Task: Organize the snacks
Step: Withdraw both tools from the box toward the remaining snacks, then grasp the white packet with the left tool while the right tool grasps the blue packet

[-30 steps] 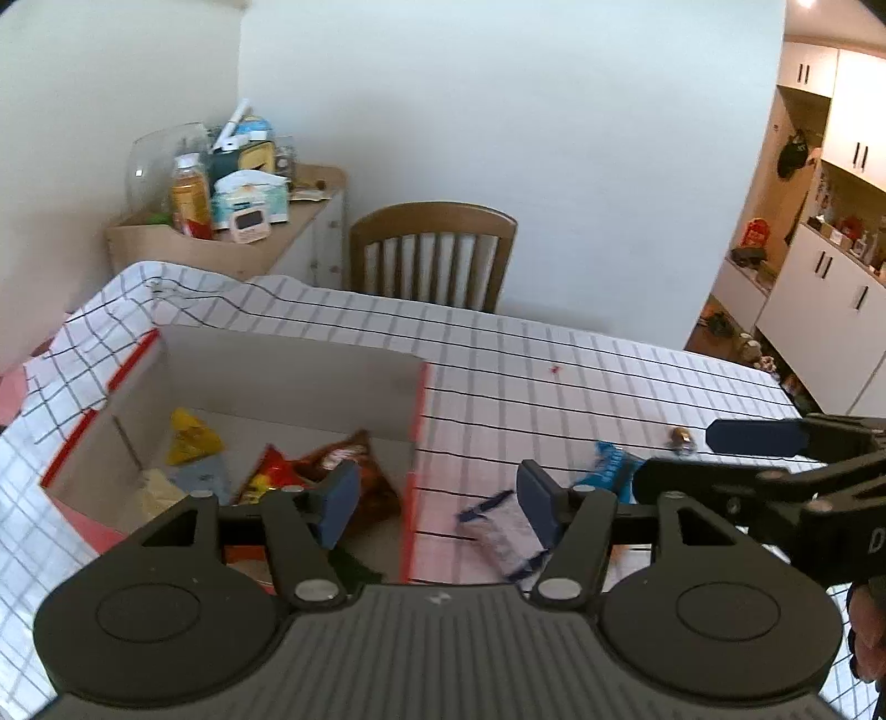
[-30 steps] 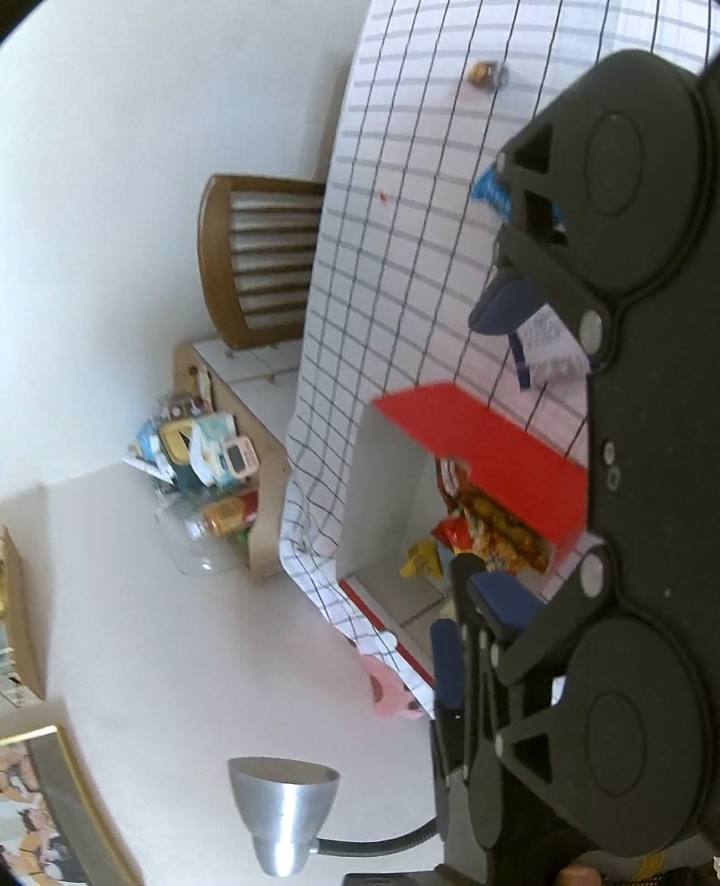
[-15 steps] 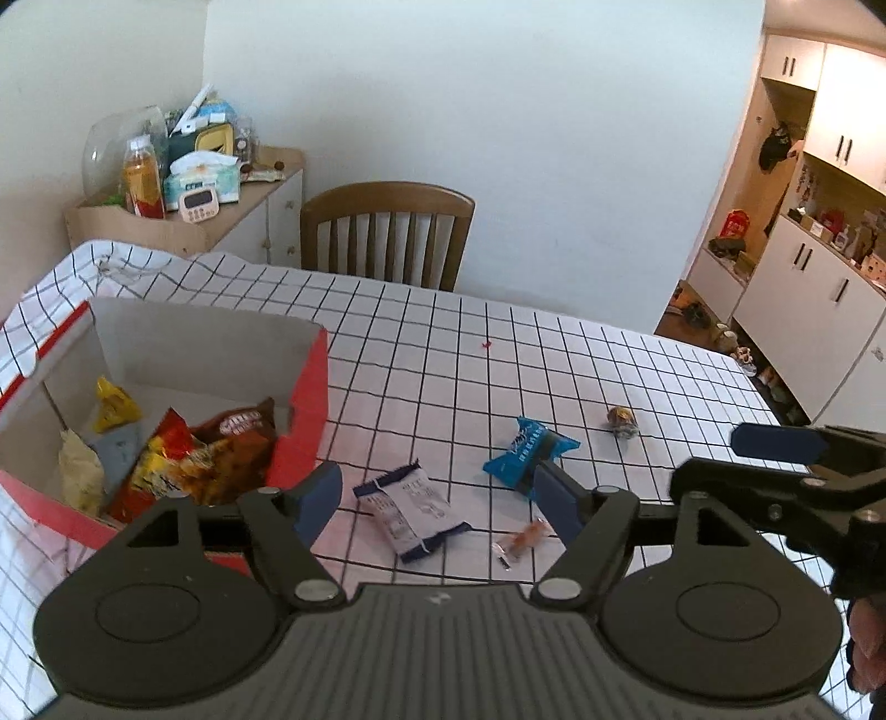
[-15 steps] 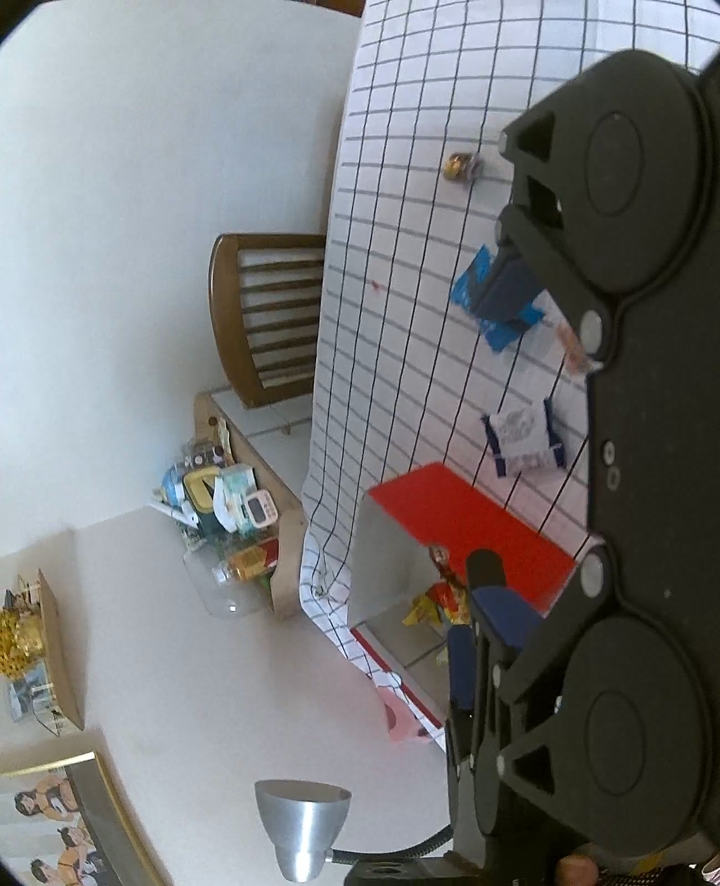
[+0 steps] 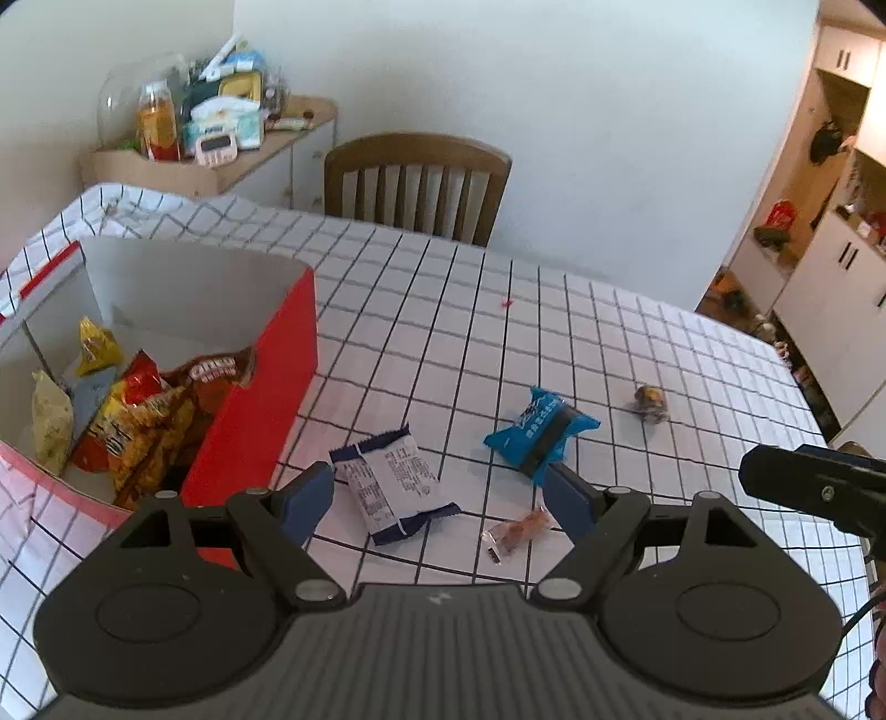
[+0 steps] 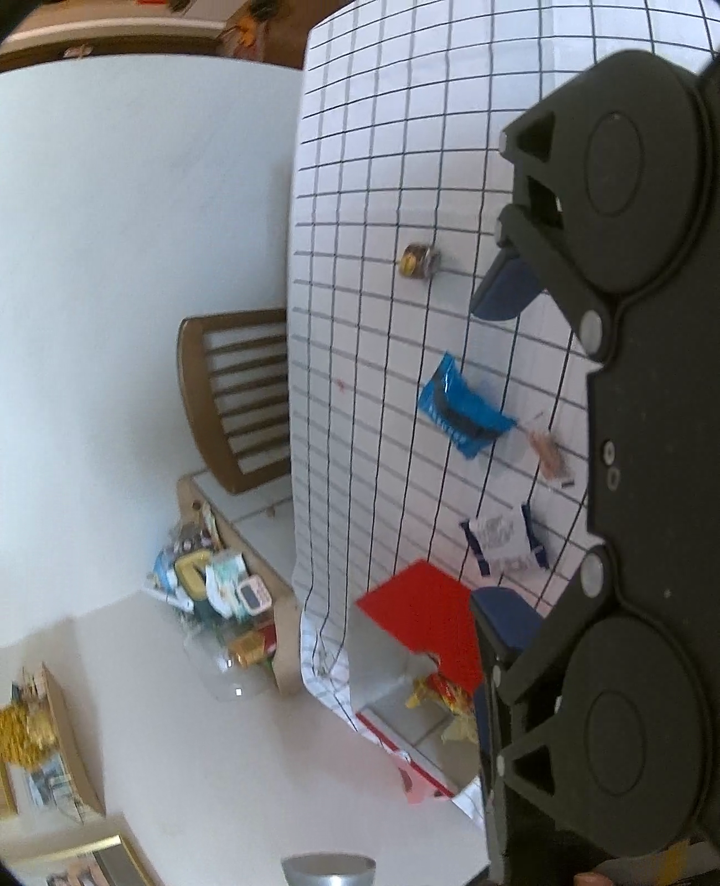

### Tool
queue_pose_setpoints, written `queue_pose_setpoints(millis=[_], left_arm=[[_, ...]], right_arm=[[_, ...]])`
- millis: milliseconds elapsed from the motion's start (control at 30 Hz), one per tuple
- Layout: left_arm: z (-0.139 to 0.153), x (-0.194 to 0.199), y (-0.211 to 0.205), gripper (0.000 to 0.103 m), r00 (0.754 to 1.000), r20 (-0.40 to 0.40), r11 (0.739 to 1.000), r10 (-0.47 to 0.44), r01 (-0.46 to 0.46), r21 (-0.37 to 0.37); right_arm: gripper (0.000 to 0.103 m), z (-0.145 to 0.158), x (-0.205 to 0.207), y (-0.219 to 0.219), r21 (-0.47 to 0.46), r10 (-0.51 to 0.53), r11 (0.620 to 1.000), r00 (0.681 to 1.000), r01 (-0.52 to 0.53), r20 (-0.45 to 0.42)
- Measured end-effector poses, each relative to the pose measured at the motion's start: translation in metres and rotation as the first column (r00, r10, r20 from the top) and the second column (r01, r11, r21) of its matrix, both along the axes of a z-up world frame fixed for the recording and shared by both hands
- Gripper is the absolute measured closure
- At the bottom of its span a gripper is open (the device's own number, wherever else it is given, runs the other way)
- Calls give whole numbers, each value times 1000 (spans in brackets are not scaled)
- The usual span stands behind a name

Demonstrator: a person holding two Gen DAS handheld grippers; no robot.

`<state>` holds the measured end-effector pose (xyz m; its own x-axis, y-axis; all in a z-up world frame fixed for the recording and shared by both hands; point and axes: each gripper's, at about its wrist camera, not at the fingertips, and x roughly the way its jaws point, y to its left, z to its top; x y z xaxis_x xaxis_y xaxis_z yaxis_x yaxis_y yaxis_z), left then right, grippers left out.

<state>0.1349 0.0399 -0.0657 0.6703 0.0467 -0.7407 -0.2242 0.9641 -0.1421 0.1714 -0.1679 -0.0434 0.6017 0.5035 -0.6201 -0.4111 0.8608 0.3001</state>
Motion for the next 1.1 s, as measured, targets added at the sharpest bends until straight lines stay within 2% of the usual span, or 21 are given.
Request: queue_pose_setpoints(millis=[333, 600, 733, 1100], left_arm=[[-28, 37, 1, 20, 990, -103, 995, 99, -98, 12], [-56, 69, 12, 20, 962, -206, 982, 177, -188, -32], [-69, 83, 15, 20, 947, -246, 975, 208, -221, -27], [-98, 105, 19, 21, 920, -298, 963, 254, -271, -16]], right_arm=[[0, -25, 43, 12, -17, -61, 998, 994, 60, -92], [1, -48, 79, 31, -46, -110, 994, 980, 104, -168], [2, -61, 98, 42, -75, -126, 991, 971, 113, -202], [9, -99, 135, 69, -129, -161, 983, 943, 128, -292]])
